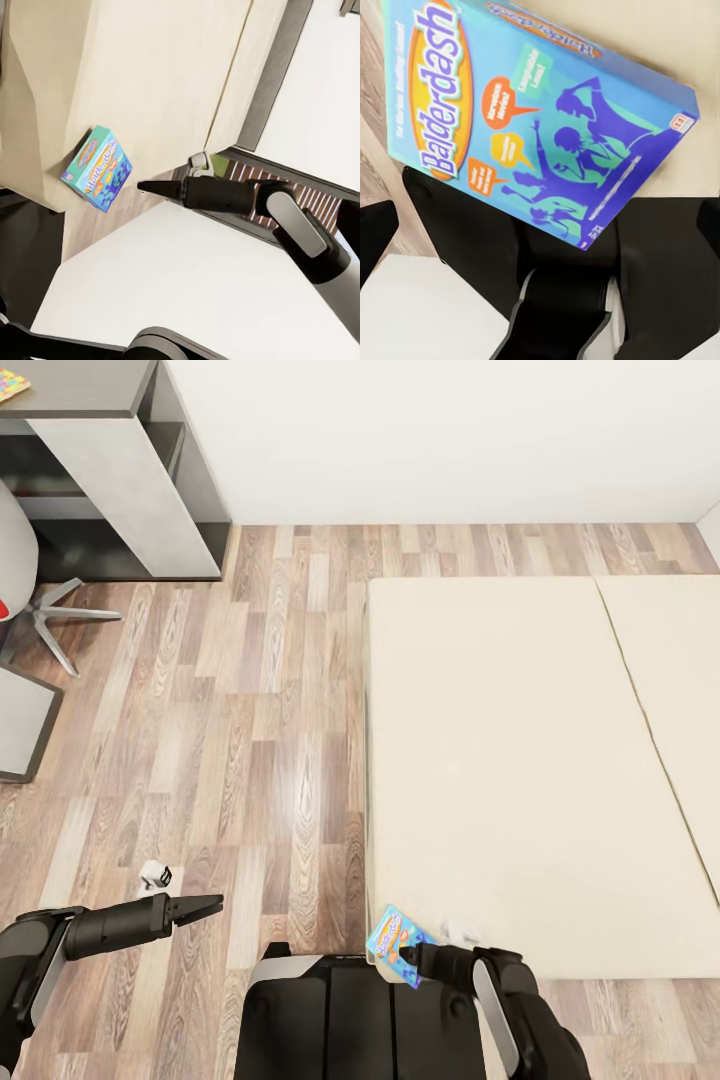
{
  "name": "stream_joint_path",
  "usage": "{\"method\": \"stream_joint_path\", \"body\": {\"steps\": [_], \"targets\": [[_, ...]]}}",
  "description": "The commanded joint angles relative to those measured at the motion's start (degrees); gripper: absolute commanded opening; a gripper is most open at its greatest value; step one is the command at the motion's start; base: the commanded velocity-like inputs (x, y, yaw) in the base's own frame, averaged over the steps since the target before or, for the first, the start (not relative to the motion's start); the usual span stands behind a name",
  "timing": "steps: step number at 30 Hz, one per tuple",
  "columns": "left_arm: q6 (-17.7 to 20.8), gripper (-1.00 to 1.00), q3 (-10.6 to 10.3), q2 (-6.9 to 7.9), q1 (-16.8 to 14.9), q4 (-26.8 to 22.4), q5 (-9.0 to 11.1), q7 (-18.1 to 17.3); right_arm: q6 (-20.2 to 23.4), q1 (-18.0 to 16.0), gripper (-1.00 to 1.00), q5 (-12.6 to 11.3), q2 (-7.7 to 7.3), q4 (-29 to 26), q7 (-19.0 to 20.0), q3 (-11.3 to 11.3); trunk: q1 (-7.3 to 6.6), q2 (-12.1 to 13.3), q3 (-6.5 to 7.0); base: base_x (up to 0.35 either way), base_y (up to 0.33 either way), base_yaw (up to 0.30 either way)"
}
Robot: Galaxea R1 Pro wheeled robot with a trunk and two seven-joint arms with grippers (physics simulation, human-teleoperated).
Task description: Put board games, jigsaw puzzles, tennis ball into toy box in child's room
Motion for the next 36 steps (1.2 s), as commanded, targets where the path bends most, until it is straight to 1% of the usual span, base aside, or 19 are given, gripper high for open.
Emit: {"method": "stream_joint_path", "body": {"steps": [1,14,21,27,36], "targets": [[0.62,1.00,-0.01,0.02,-0.01,-0.01,-0.03,-0.22,0.31,-0.14,1.00,-0.22,0.06,-0.04,0.11,-0.20,0.03,-0.09,-0.06,0.000,0.000,0.000],[0.60,1.00,-0.01,0.02,-0.01,-0.01,-0.06,-0.22,0.28,-1.05,1.00,-0.15,0.06,0.01,0.07,-0.14,0.03,-0.09,-0.24,0.000,0.000,0.000],[0.59,1.00,-0.01,0.02,-0.01,-0.01,-0.06,-0.22,0.21,-2.71,1.00,-0.12,0.09,0.41,0.07,-0.17,0.03,-0.09,-0.54,0.000,0.000,0.000],[0.61,1.00,-0.01,0.02,-0.01,-0.01,-0.08,-0.22,-1.84,-3.12,1.00,-0.20,0.13,1.16,0.06,-0.14,0.03,-0.09,-0.69,0.000,0.000,0.000],[0.59,1.00,-0.01,0.02,-0.01,-0.01,-0.08,-0.22,-2.78,-3.25,1.00,-0.22,0.15,1.91,0.06,-0.11,0.03,-0.09,-0.74,0.000,0.000,0.000]]}}
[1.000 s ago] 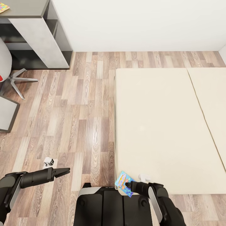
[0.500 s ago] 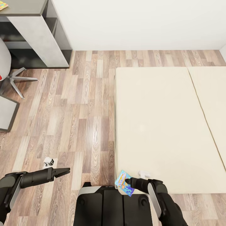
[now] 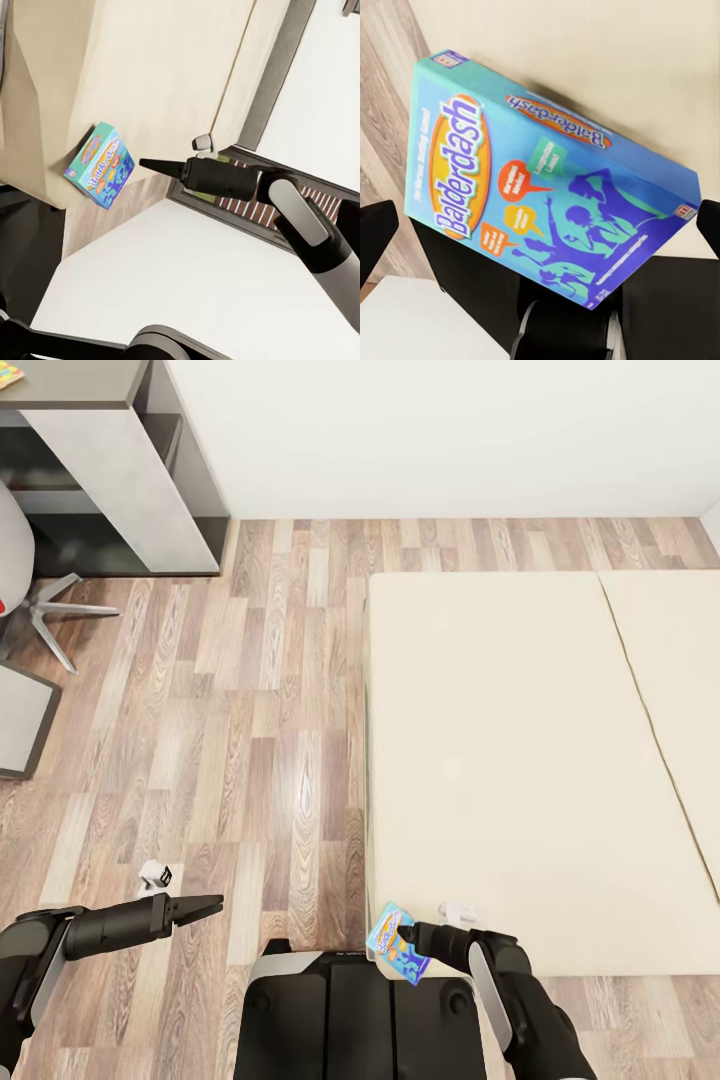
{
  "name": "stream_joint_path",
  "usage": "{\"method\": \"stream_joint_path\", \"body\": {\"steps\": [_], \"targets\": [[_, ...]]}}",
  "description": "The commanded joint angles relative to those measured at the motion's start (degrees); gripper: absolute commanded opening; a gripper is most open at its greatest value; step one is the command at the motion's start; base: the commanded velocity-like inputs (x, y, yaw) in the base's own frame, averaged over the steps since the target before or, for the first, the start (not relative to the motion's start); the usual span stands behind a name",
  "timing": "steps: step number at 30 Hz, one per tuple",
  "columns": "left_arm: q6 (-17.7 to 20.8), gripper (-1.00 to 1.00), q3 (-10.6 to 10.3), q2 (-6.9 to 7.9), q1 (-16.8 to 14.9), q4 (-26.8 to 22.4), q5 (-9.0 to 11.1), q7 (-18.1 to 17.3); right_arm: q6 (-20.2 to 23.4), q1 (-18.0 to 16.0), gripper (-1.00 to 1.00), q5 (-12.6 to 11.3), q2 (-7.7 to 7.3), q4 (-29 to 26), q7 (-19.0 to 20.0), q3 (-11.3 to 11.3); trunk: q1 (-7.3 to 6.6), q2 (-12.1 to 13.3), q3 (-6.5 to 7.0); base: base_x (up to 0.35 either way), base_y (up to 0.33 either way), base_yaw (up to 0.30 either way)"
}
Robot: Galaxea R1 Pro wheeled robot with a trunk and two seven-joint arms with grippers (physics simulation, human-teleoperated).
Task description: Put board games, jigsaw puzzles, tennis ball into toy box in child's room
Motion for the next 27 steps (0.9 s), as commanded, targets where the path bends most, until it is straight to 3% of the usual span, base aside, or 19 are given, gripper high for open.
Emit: {"method": "stream_joint_path", "body": {"steps": [1,27], "targets": [[0.60,1.00,-0.01,0.02,-0.01,-0.01,-0.03,-0.22,0.31,-0.02,1.00,-0.27,0.06,-0.02,0.11,-0.20,0.03,-0.09,-0.07,0.000,0.000,0.000],[0.61,1.00,-0.01,0.02,-0.01,-0.01,0.02,-0.22,0.18,-0.05,1.00,-0.21,0.15,1.08,0.11,-0.20,0.03,-0.09,-1.37,0.000,0.000,0.000]]}}
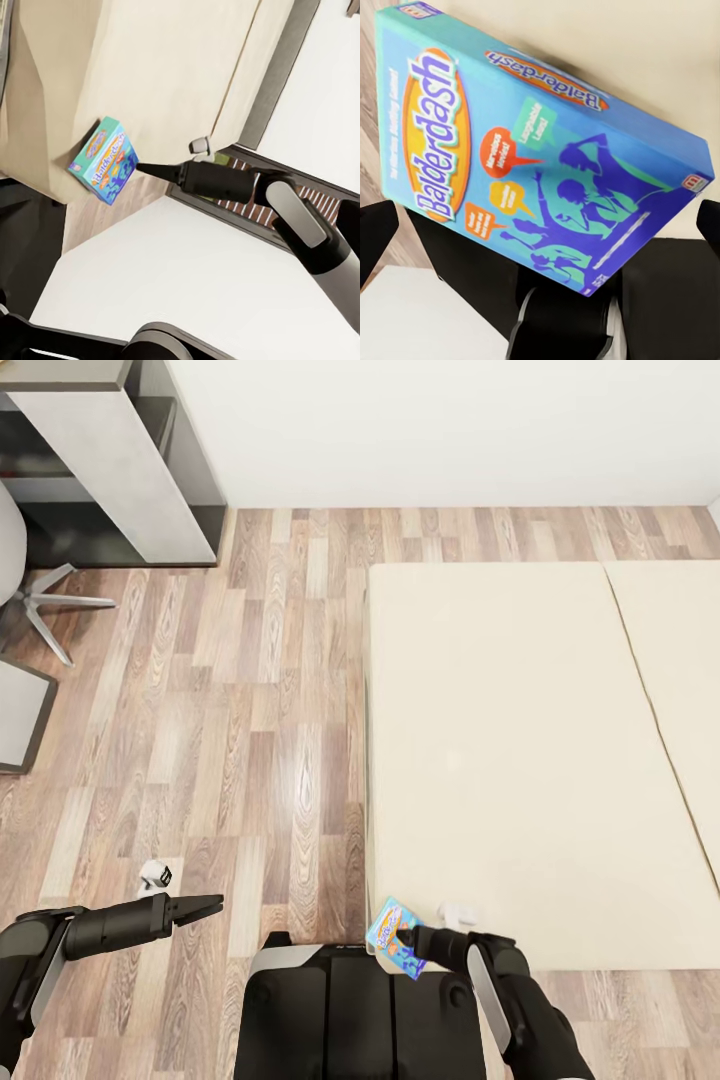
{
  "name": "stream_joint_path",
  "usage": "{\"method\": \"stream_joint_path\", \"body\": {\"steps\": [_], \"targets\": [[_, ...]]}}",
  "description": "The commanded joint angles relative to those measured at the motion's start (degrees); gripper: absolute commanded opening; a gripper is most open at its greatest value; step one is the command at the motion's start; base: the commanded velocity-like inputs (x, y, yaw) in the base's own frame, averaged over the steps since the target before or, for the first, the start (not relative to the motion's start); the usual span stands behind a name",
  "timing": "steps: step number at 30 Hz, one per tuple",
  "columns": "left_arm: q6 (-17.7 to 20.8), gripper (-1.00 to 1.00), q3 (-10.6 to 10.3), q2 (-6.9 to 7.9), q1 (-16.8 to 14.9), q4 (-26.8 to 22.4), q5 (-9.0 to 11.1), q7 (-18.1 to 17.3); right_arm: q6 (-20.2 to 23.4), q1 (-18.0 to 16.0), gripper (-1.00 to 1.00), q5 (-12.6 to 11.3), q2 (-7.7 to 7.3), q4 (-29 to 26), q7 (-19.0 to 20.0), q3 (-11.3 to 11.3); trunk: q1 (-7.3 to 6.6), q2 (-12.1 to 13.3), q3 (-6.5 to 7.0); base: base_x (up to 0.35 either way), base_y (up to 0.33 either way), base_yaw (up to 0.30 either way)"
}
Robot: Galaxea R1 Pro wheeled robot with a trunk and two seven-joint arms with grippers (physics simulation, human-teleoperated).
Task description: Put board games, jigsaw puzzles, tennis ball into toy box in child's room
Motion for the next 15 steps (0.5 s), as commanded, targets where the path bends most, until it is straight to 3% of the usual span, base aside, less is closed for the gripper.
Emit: {"method": "stream_joint_path", "body": {"steps": [1,15], "targets": [[0.62,1.00,-0.01,0.02,-0.01,-0.01,-0.03,-0.22,0.32,0.00,1.00,-0.27,0.06,0.00,0.10,-0.21,0.03,-0.09,-0.07,0.000,0.000,0.000],[0.62,1.00,-0.01,0.02,-0.01,-0.01,-0.02,-0.22,0.29,-0.09,1.00,-0.22,0.06,0.25,0.10,-0.21,0.03,-0.09,-0.36,0.000,0.000,0.000]]}}
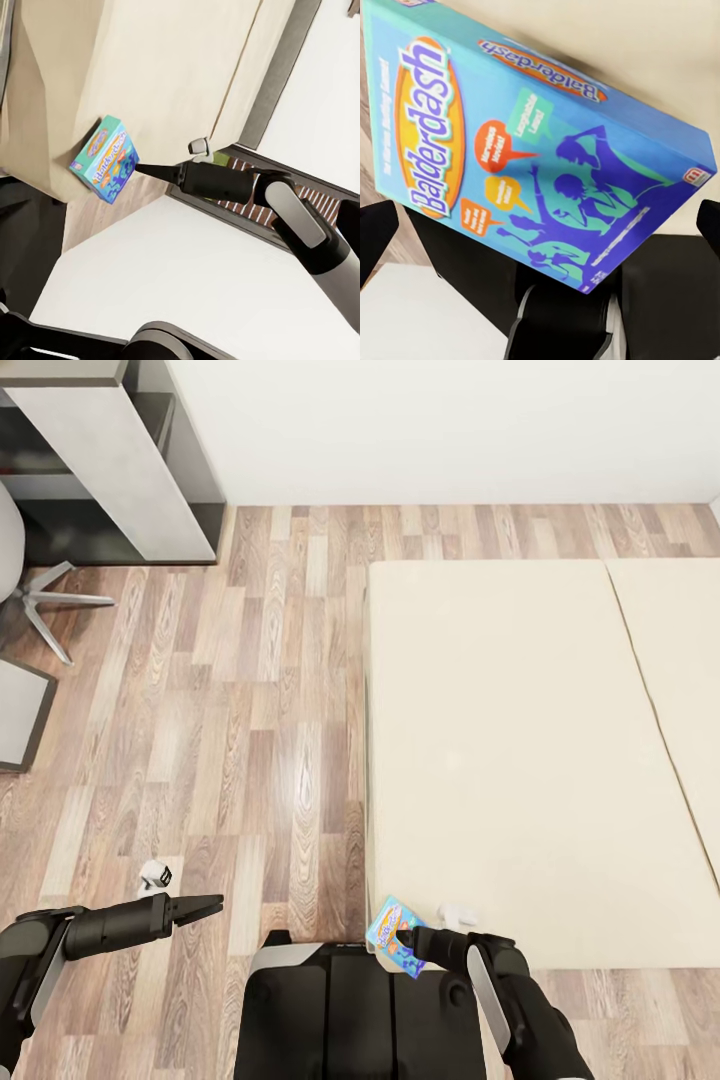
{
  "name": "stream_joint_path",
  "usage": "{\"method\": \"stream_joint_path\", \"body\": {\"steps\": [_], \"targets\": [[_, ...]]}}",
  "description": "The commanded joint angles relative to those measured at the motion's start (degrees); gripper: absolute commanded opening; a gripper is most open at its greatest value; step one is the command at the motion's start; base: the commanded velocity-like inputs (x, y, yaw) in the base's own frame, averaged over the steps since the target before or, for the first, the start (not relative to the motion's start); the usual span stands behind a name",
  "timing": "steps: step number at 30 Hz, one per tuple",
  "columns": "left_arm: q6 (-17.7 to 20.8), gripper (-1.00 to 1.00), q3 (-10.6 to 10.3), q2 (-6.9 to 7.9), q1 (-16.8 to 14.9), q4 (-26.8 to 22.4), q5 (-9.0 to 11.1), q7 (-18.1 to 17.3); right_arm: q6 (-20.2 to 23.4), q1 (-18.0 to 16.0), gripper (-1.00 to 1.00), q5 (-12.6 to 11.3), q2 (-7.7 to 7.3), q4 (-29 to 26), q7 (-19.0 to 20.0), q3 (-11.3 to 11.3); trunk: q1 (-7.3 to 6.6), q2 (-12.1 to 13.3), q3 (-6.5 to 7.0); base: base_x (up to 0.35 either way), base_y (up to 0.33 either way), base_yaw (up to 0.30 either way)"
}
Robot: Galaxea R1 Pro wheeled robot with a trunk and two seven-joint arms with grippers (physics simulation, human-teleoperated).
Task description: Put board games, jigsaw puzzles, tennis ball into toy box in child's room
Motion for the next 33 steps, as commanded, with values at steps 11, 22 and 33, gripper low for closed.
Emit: {"method": "stream_joint_path", "body": {"steps": [11,22,33], "targets": [[0.60,1.00,-0.01,0.02,-0.01,-0.01,-0.04,-0.22,0.33,-0.21,1.00,-0.23,0.05,-0.06,0.10,-0.13,0.03,-0.09,-0.68,0.000,0.000,0.000],[0.61,1.00,-0.01,0.02,-0.01,-0.01,-0.07,-0.22,0.26,-1.83,1.00,-0.17,0.06,0.02,0.03,-0.12,0.03,-0.09,-1.02,0.000,0.000,0.000],[0.58,1.00,0.00,0.02,-0.01,-0.01,-0.06,-0.22,0.16,-2.46,1.00,-0.21,0.06,0.03,0.01,-0.12,0.03,-0.09,-1.59,0.000,0.000,0.000]]}}
